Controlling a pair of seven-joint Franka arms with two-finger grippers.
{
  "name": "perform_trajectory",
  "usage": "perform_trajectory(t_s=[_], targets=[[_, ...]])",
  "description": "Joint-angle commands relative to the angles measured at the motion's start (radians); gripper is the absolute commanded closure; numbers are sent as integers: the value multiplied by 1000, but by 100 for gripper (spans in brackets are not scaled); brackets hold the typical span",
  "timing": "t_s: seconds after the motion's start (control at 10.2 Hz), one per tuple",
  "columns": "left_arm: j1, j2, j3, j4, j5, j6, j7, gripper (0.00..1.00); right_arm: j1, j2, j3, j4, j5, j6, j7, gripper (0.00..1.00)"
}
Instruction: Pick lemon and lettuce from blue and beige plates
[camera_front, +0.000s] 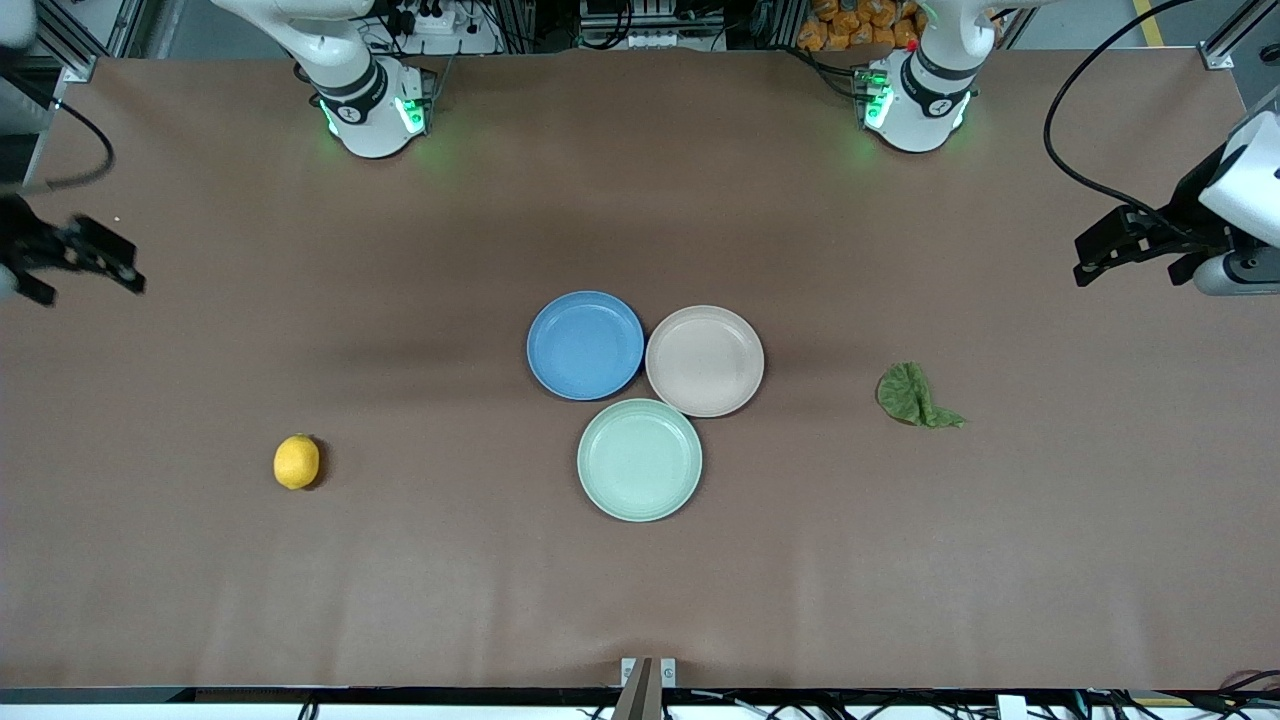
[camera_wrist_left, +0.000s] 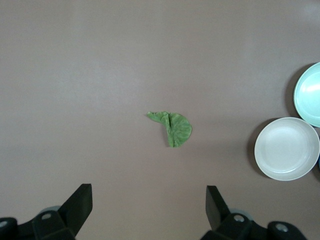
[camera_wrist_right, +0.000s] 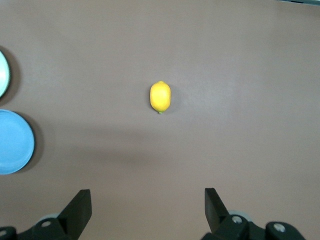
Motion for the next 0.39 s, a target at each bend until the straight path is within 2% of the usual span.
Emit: perform_trajectory(t_s=[0.0, 0.29], targets=[[7, -4, -7, 2, 32, -19, 75, 0, 6, 5, 11, 81, -17, -97, 72, 0], [7, -4, -7, 5, 31, -30, 75, 0, 11, 1, 5, 97, -18, -133, 80, 0]])
